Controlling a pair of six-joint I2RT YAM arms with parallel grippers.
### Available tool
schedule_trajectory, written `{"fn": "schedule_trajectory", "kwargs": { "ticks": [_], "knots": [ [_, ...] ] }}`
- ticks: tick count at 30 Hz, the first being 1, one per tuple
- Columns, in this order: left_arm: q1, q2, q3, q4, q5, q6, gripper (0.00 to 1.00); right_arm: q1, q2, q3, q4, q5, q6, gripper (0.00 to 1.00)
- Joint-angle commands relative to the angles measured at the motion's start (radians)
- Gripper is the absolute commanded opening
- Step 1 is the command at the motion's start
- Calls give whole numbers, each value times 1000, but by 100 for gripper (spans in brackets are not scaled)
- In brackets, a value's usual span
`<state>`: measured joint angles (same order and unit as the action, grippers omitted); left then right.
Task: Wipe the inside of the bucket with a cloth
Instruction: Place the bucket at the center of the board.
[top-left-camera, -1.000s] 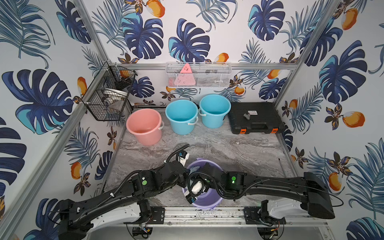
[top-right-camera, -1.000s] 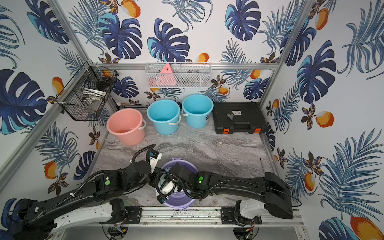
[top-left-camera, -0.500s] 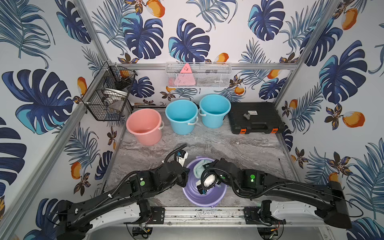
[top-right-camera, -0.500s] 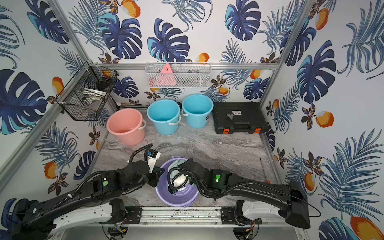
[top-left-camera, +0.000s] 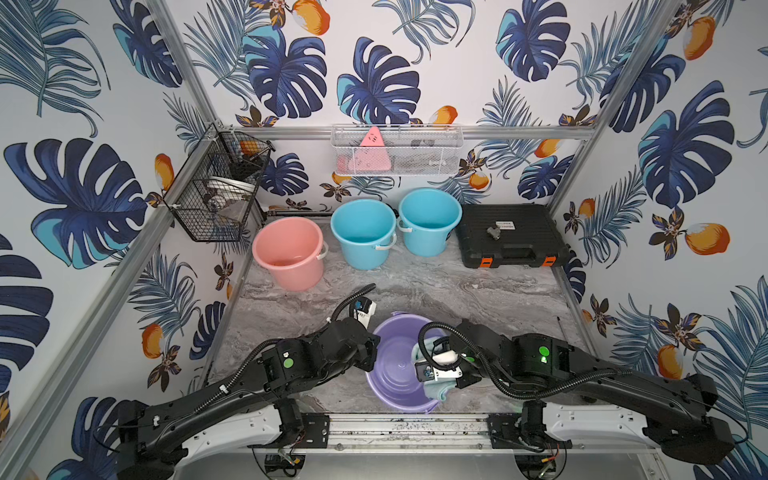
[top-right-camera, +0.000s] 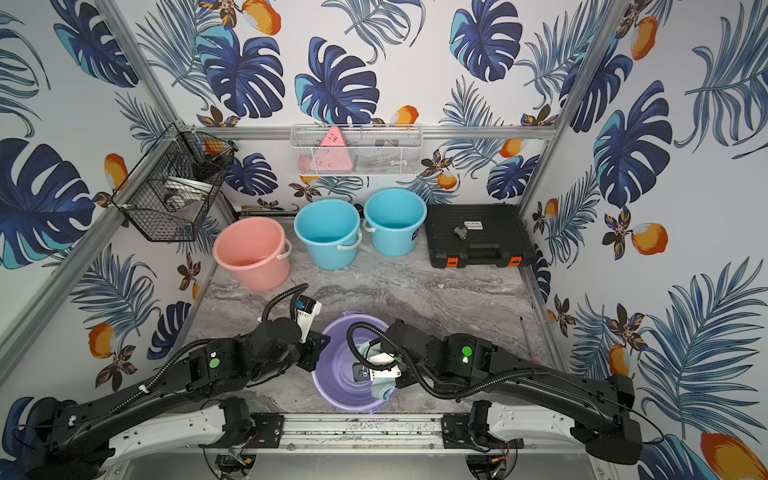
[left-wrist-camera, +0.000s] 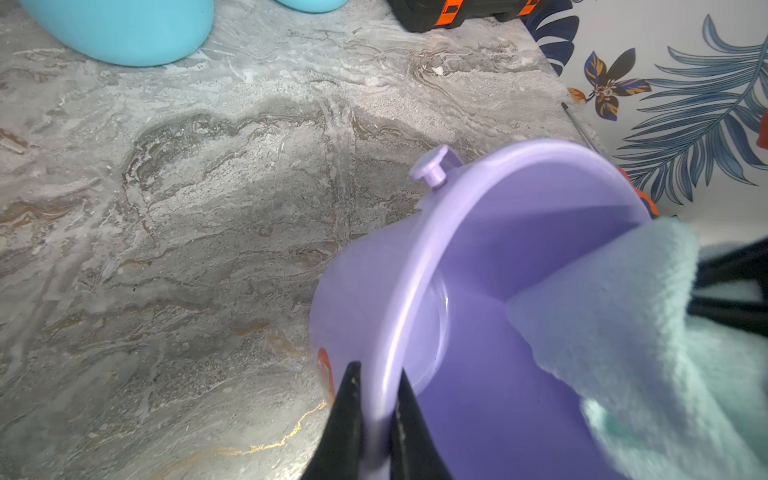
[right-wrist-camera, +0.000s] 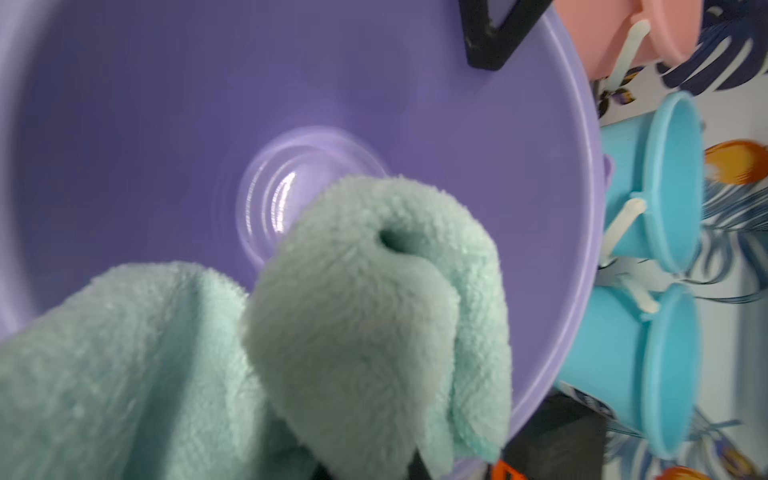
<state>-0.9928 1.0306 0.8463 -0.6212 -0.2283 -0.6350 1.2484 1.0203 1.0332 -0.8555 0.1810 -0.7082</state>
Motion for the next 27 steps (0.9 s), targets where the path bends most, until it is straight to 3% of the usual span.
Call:
{"fn": "schedule_trajectory", "kwargs": {
  "ticks": [1,6,10,15,19,27],
  "knots": [
    [25,24,25,89,56,-22,0,0,-11,-7,1,-185,278,0],
    [60,73,56,131,119,-14,0,0,-1,-12,125,-257,450,0],
    [75,122,77,171,160,-11,0,0,16,20,221,-163,563,0],
    [80,189,115,193,172,-13,0,-1,58,192,144,294,775,0],
    [94,236,125,230,198,-32,0,-1,61,297,54,597,853,0],
    [94,385,202,313,240,-45,0,-5,13,384,85,956,888,0]
  ]
}}
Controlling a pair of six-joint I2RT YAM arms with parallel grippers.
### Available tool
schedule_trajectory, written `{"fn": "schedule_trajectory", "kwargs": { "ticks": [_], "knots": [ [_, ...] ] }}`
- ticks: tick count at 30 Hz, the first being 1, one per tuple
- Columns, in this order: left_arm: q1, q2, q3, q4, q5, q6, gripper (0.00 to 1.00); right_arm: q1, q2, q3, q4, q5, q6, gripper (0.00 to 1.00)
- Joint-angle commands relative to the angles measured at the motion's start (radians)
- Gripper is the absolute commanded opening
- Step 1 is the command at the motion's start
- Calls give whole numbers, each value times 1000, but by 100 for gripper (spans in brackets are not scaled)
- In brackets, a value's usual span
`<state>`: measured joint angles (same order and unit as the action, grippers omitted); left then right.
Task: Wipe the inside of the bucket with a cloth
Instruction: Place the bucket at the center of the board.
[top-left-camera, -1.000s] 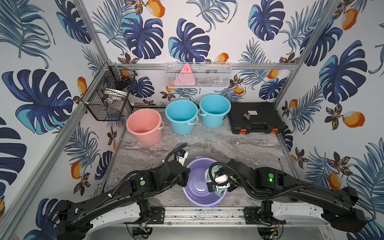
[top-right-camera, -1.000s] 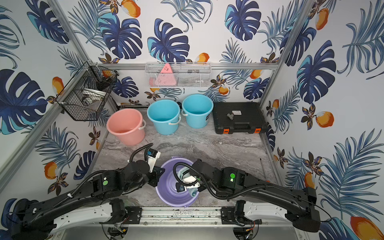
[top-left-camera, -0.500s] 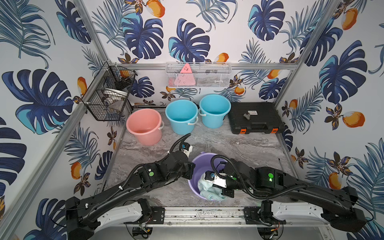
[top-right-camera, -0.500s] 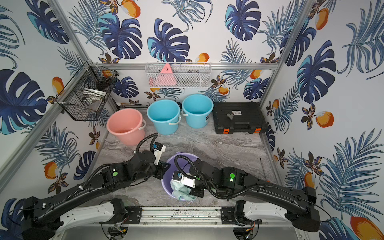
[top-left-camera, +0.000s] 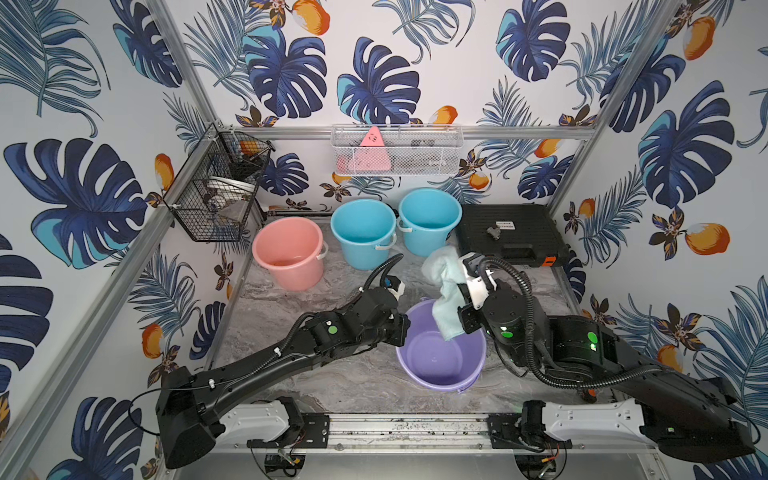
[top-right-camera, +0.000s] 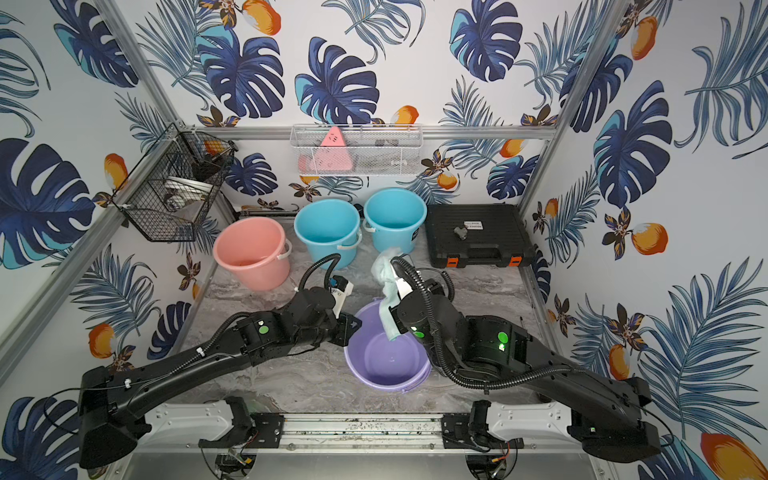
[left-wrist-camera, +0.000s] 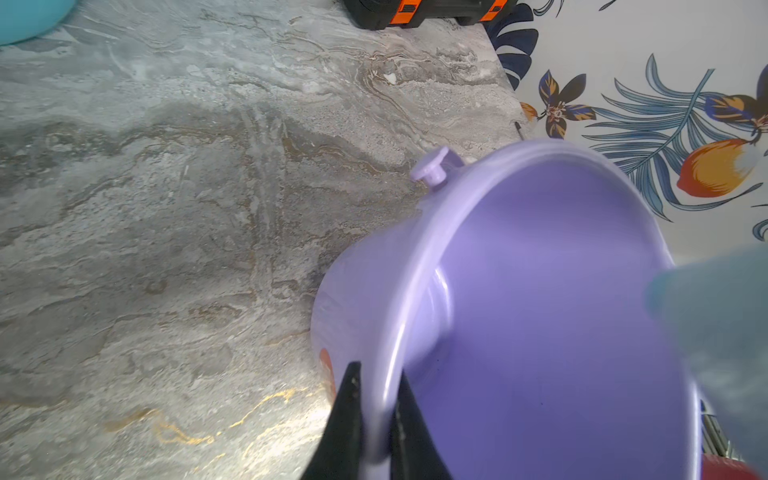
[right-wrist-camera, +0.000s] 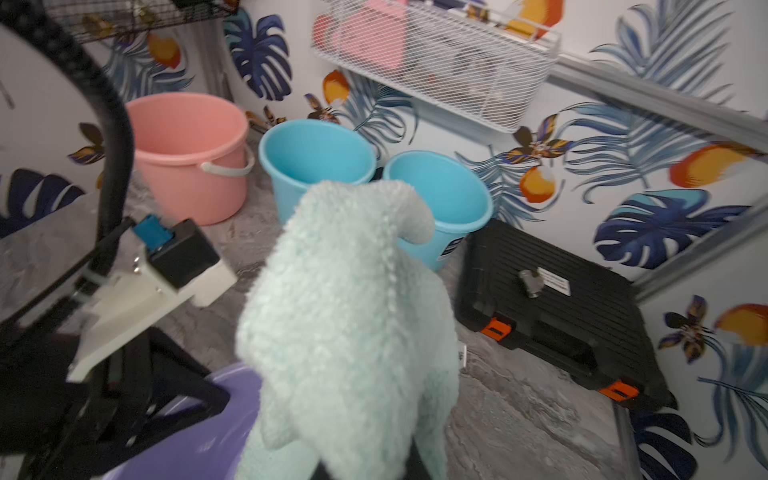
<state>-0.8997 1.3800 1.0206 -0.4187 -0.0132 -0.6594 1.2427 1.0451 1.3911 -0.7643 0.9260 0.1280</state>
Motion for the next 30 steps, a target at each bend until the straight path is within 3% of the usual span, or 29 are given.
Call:
{"fn": "schedule_trajectory", "kwargs": {
  "ticks": [1,4,10,16,22,30],
  "knots": [
    [1,59,47,118,30,-17,0,-1,-18,37,-8,226,59,0],
    [3,144,122,125,40,6,0,0,-26,68,-50,255,84,0],
    [19,349,297,153,101,23,0,1,-31,201,-316,226,294,0],
    [21,596,544,162,159,21,0,0,-151,231,-305,138,352,0],
    [21,819,791,165,186,-14,0,1,-227,208,-266,152,319,0],
    [19,1021,997,265,164,-89,0,0,-195,238,-271,144,299,0]
  ]
}}
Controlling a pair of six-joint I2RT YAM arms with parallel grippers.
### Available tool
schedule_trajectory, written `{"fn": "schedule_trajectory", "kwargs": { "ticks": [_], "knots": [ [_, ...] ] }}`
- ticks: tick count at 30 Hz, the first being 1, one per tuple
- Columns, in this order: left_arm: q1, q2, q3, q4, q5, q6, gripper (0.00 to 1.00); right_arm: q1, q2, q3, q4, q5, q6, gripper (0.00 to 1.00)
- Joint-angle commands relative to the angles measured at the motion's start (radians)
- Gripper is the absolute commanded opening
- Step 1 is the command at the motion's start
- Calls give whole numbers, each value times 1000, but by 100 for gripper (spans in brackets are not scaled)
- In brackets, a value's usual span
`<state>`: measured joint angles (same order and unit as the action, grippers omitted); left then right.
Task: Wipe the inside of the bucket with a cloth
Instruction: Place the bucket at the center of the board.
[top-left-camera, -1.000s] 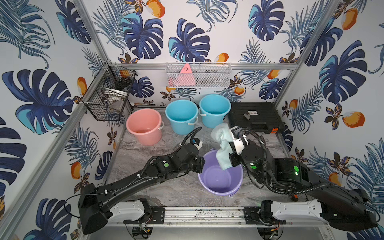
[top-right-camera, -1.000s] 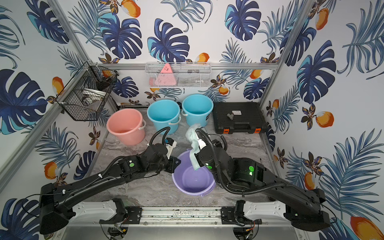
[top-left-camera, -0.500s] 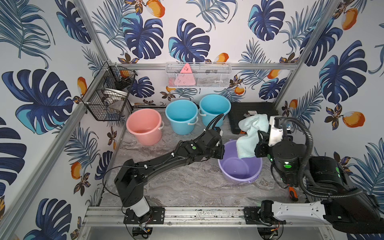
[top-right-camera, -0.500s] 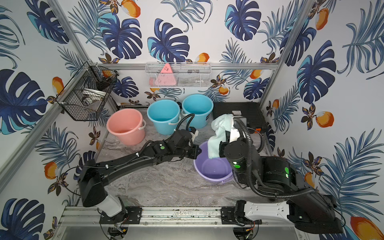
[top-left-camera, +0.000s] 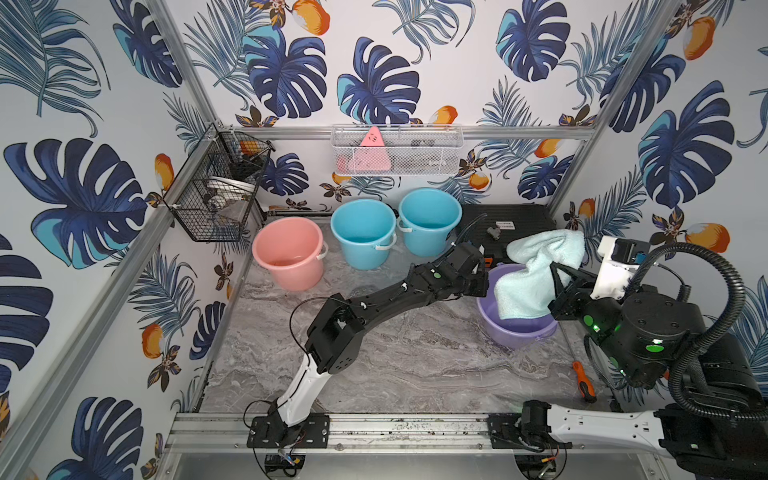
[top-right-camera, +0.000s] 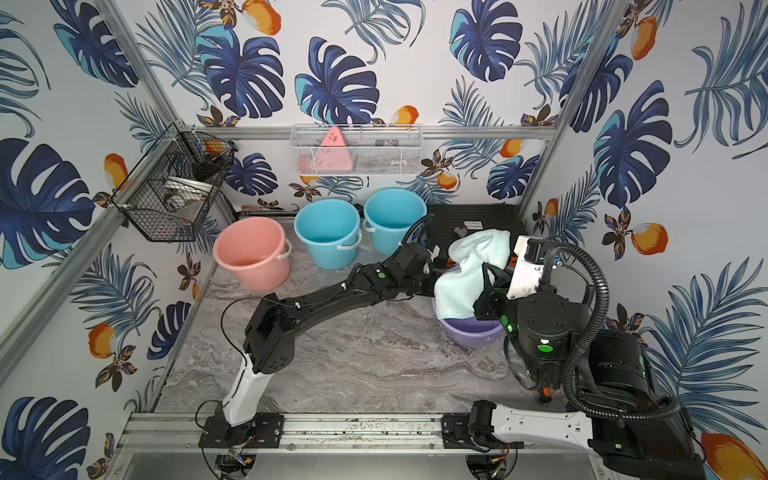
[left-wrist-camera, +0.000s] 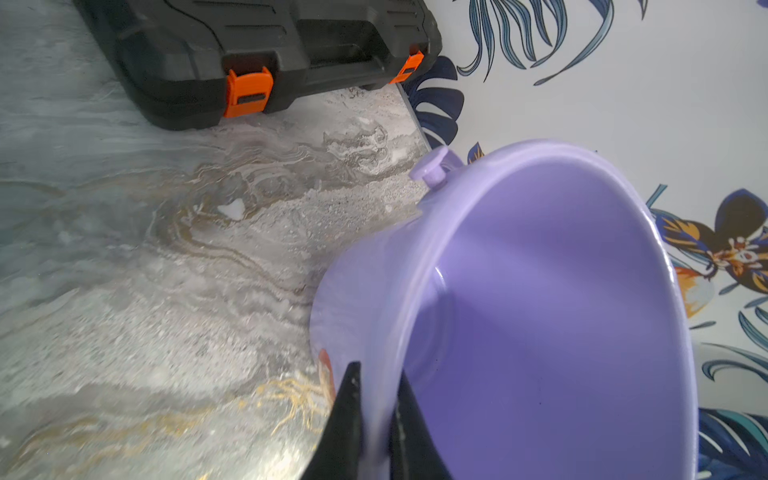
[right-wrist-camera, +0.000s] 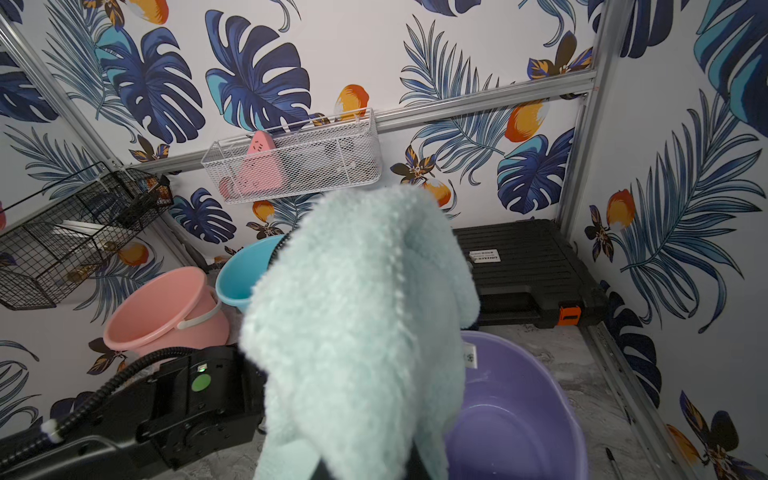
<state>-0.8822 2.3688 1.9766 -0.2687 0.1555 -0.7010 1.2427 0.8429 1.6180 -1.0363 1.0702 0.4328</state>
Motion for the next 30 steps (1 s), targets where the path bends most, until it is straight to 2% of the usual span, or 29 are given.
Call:
{"fn": "schedule_trajectory", "kwargs": {
  "ticks": [1,10,15,18,22,25,30],
  "knots": [
    [1,54,67,125,-17,-54,0,0,9,10,7,-1,-11,0],
    [1,236,285,179,-85,-116,0,1,22,6,72,-10,-57,0],
    [8,300,354,185,-91,-166,0,1,24,3,89,-10,-74,0],
    [7,313,366,188,-103,-182,9,1,18,-11,105,-10,-80,0],
    [7,334,372,210,-125,-208,11,1,15,-20,110,-9,-81,0],
    [8,359,388,238,-115,-233,22,1,13,-20,112,-9,-82,0],
    [7,376,398,270,-99,-251,34,1,6,-16,101,-5,-78,0]
  ]
}}
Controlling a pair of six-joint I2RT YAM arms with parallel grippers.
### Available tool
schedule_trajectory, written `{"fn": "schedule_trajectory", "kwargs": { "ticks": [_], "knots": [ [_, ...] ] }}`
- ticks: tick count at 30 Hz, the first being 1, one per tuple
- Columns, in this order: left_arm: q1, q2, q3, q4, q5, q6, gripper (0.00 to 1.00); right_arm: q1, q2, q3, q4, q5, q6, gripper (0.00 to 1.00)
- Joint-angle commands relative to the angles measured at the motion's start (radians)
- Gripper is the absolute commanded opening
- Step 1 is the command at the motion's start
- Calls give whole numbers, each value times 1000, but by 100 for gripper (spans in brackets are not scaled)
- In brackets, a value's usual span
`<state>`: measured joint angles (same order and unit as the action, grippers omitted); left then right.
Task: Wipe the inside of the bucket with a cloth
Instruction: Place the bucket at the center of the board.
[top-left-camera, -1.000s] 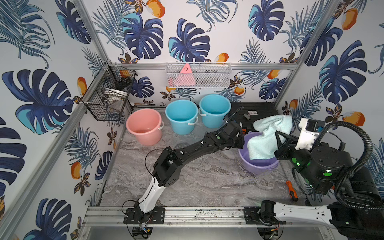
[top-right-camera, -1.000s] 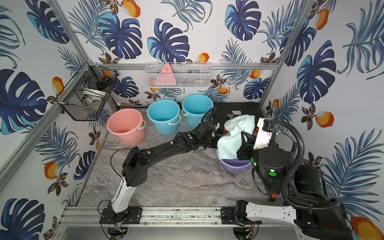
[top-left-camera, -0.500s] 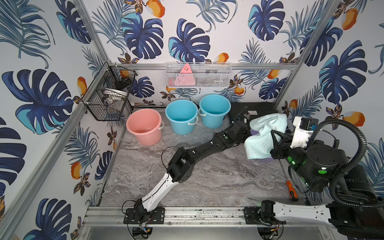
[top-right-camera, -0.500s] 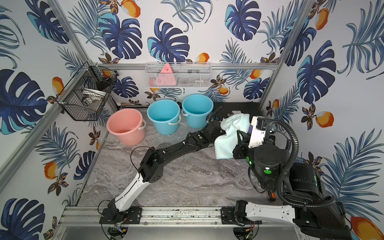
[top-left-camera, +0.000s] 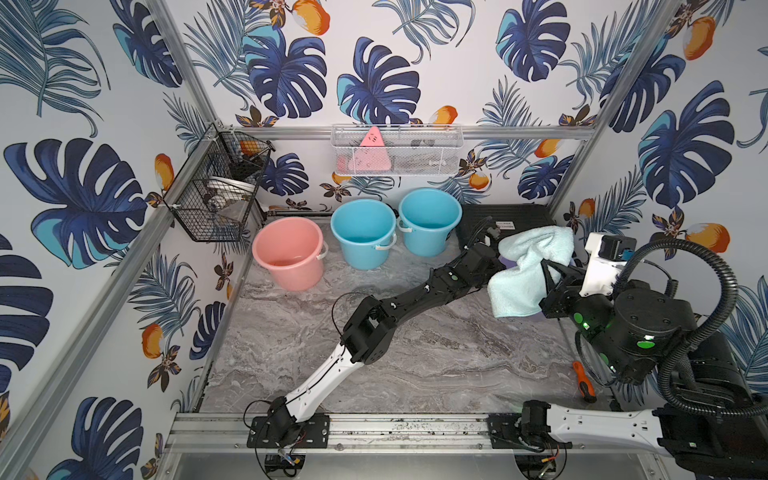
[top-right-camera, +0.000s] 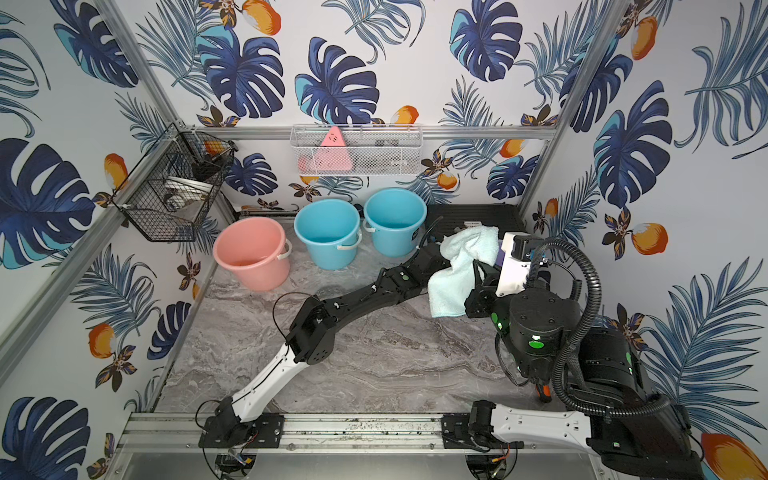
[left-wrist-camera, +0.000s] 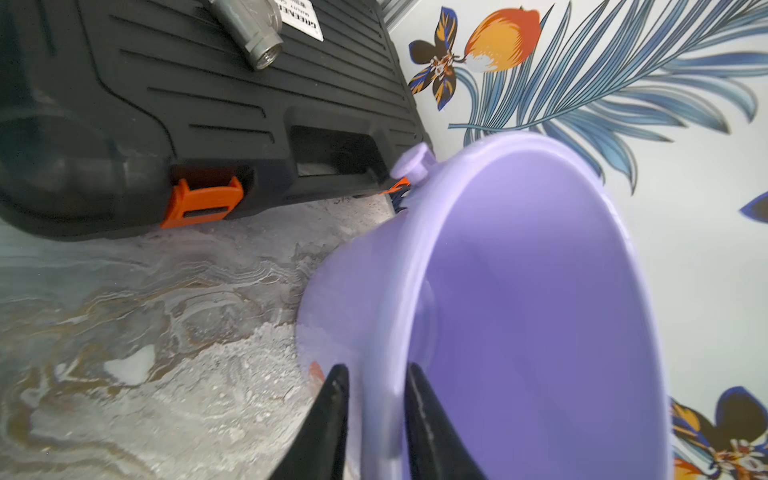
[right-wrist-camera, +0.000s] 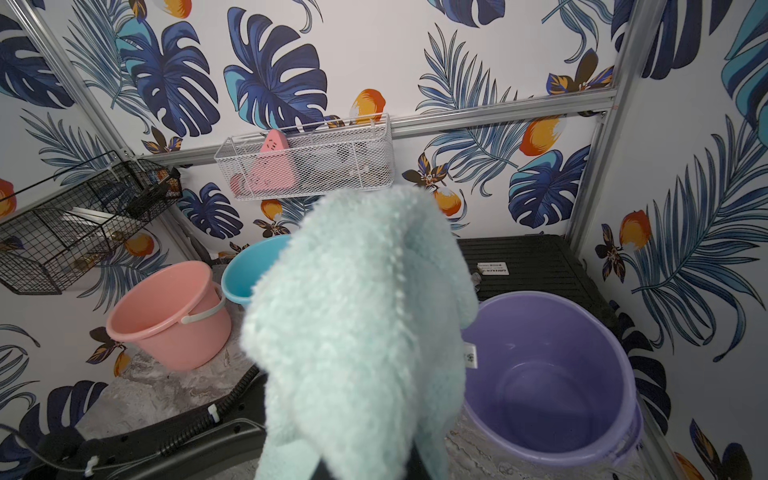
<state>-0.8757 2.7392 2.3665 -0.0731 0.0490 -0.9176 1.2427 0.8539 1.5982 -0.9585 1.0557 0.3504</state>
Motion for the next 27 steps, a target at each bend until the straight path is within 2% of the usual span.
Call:
{"fn": "schedule_trajectory", "kwargs": {
  "ticks": [1,8,17,22,27],
  "knots": [
    [1,5,6,83,12,-33,37,1,-7,3,23,11,4,0],
    [0,-6,-2,120,49,-24,46,1,-7,2,21,5,11,0],
    [0,-59,-25,136,93,30,65,1,2,5,20,0,21,0],
    [8,-158,-103,76,67,96,67,1,14,-5,4,-1,39,0],
    [44,-303,-276,10,37,145,65,1,15,-59,21,16,50,0]
  ]
}}
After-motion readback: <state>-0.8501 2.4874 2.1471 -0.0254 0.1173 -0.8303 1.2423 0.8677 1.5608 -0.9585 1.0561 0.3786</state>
